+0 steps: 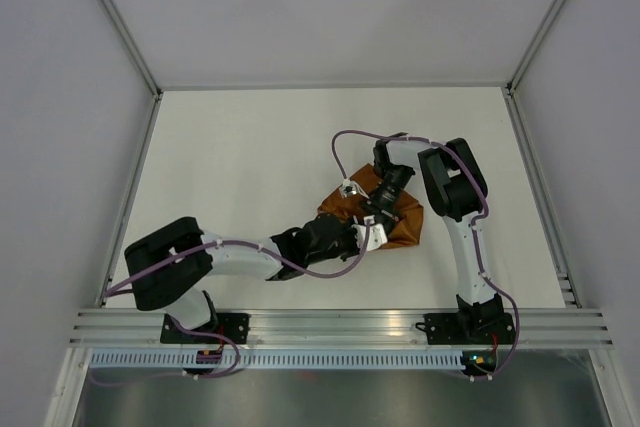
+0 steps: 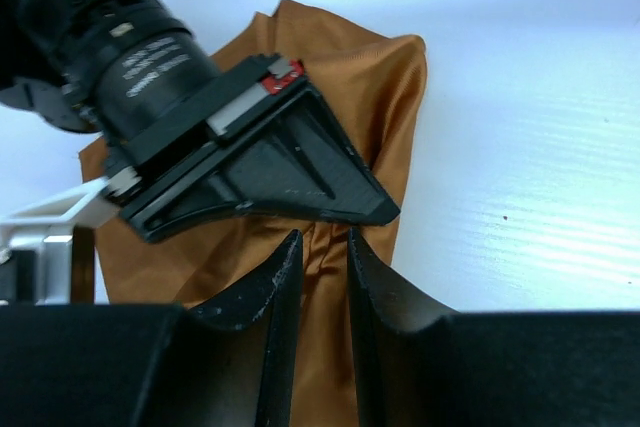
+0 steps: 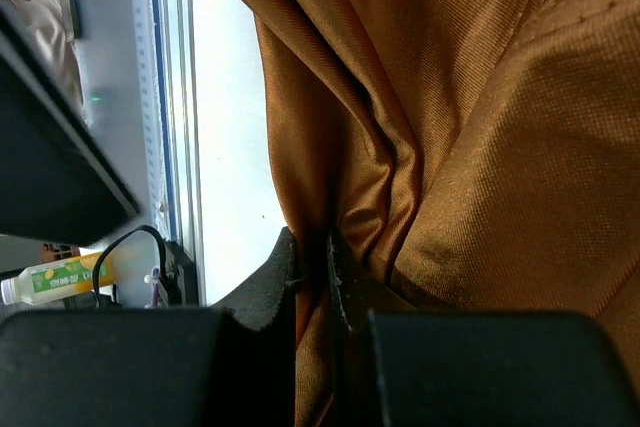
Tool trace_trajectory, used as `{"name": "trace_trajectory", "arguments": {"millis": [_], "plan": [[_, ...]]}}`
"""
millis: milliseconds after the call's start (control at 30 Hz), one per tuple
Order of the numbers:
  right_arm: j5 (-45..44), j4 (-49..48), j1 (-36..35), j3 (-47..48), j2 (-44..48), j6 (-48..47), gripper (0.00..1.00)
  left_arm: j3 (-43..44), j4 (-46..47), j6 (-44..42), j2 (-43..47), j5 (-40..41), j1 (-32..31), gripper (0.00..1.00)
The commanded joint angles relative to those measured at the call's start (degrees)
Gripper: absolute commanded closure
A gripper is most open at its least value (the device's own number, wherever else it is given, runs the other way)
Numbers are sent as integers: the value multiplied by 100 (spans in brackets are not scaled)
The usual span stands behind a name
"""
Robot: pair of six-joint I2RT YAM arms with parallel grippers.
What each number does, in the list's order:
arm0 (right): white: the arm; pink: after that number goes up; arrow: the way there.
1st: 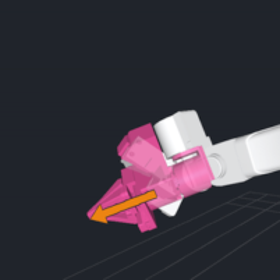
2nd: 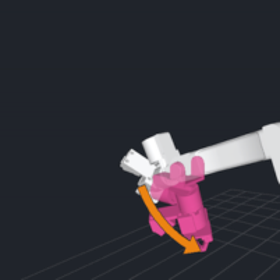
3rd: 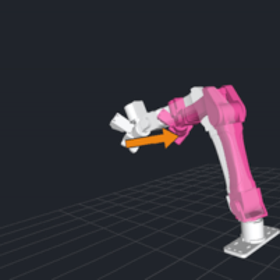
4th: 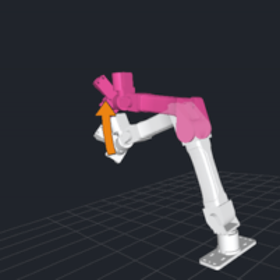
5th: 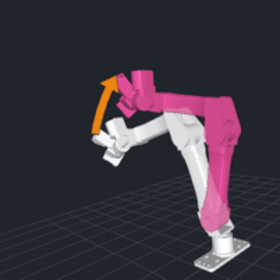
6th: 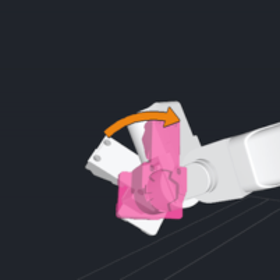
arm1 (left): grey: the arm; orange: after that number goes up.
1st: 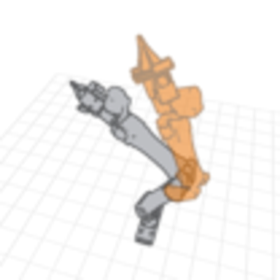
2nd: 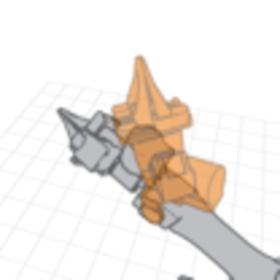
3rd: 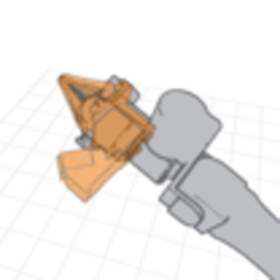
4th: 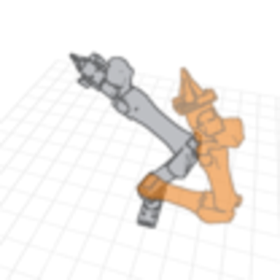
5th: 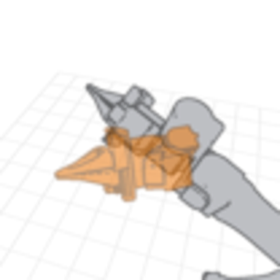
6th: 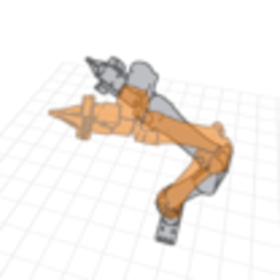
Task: Fold the napkin, place the utensils inside, and roll it up
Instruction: Roll the napkin with the utensil
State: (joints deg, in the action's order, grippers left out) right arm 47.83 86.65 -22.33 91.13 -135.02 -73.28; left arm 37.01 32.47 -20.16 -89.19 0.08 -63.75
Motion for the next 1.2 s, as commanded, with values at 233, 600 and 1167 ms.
{"name": "trace_trajectory", "arguments": {"millis": [233,600,1167], "plan": [[-275,-360,-9,71,-332,-354,99,614,-74,-989,-916,81,-279,68],[-283,-368,9,98,-385,-337,99,579,-337,-814,-1074,-342,-288,67],[-292,-351,18,115,-402,-328,99,781,-522,-840,-1567,-149,-244,64]]}}
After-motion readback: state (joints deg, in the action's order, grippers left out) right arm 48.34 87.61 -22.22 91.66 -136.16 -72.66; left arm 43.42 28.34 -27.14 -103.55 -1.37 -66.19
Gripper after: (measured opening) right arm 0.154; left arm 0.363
